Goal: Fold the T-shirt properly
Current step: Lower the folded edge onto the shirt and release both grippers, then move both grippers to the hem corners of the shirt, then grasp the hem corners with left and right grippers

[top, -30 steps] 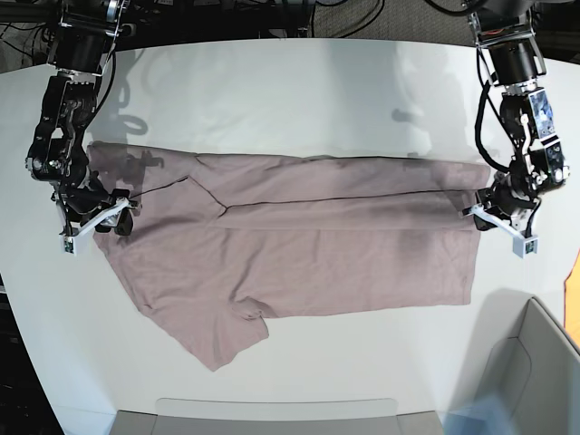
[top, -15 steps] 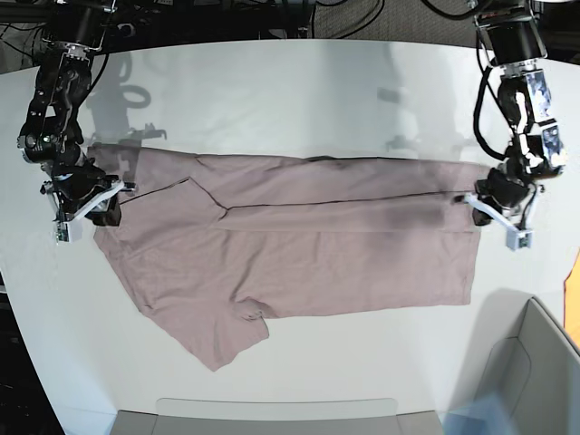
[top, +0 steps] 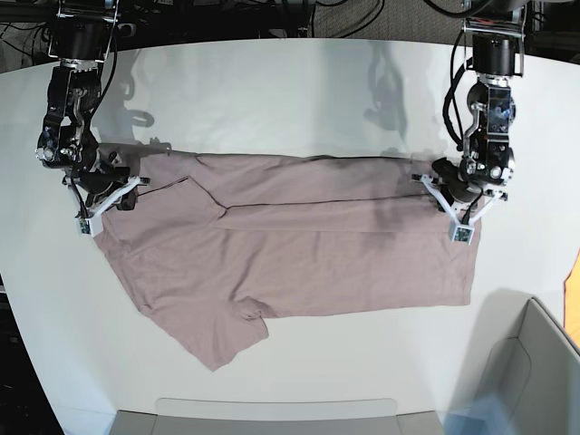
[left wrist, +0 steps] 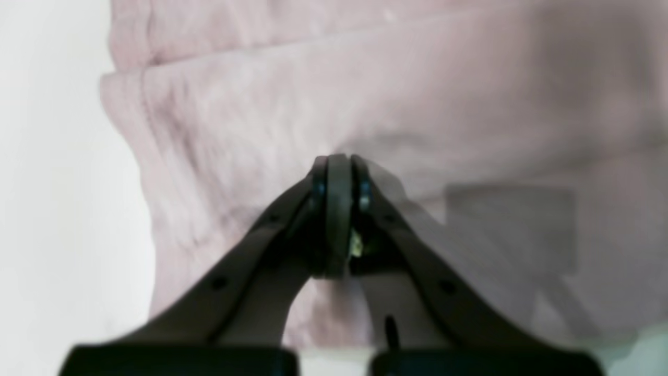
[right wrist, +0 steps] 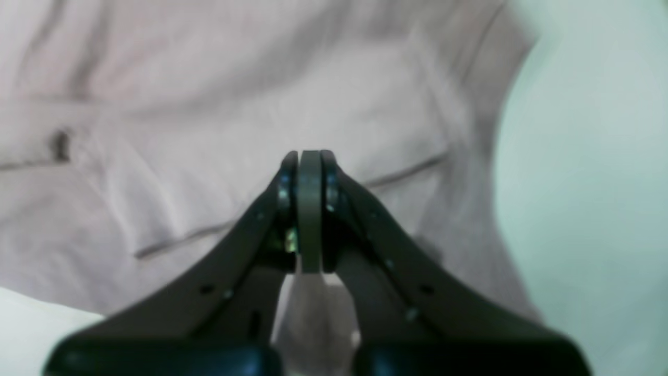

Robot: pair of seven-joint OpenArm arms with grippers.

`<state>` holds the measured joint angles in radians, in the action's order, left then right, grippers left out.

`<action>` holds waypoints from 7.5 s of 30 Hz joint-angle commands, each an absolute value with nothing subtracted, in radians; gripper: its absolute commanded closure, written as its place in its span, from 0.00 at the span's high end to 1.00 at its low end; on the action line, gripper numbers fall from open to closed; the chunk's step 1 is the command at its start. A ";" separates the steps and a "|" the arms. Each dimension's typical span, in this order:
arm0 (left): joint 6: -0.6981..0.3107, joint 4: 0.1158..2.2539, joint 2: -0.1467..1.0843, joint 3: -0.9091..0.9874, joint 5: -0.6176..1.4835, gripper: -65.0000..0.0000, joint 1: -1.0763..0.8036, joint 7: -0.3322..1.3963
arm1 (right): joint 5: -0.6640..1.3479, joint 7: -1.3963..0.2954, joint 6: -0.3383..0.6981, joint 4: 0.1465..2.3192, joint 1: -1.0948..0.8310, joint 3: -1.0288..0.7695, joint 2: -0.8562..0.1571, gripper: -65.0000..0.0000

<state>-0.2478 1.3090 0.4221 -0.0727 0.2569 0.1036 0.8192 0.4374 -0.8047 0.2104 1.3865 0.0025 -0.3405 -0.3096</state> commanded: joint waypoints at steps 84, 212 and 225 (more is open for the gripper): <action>-0.245 1.926 0.407 0.289 0.245 0.00 -0.278 1.078 | 0.154 -0.832 0.209 1.569 -0.125 -0.283 -0.294 0.00; -0.415 1.293 0.644 0.245 0.591 0.00 0.051 0.869 | 0.278 -0.756 0.216 1.207 0.432 0.091 -0.291 0.14; -0.415 1.293 0.642 0.245 0.593 0.00 0.053 0.869 | 0.275 -0.495 0.216 0.782 0.611 0.176 -0.237 0.46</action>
